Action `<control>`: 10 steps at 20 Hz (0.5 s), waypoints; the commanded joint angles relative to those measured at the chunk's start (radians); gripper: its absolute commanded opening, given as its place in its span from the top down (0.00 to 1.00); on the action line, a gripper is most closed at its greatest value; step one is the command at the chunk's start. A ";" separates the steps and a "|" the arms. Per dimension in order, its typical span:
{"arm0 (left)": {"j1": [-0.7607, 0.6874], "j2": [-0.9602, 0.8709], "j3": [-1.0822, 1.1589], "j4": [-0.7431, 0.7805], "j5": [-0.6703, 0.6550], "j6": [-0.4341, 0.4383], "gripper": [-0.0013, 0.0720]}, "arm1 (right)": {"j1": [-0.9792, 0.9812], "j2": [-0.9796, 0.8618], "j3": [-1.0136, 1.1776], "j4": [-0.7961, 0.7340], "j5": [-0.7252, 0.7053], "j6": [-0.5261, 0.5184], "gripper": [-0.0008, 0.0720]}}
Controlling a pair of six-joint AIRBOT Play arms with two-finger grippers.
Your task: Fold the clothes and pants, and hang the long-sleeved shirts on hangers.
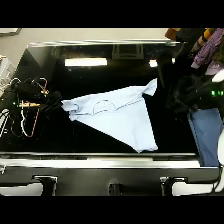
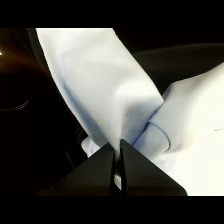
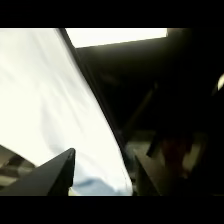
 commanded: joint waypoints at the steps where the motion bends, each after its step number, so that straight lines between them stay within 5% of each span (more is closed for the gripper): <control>1: 0.003 0.001 0.002 0.001 0.040 0.003 0.96 | -0.010 0.181 -0.367 0.005 0.029 0.053 0.32; 10: 0.003 0.001 0.002 0.001 0.073 0.003 0.96 | -0.010 0.418 -0.854 0.104 -0.144 0.082 0.31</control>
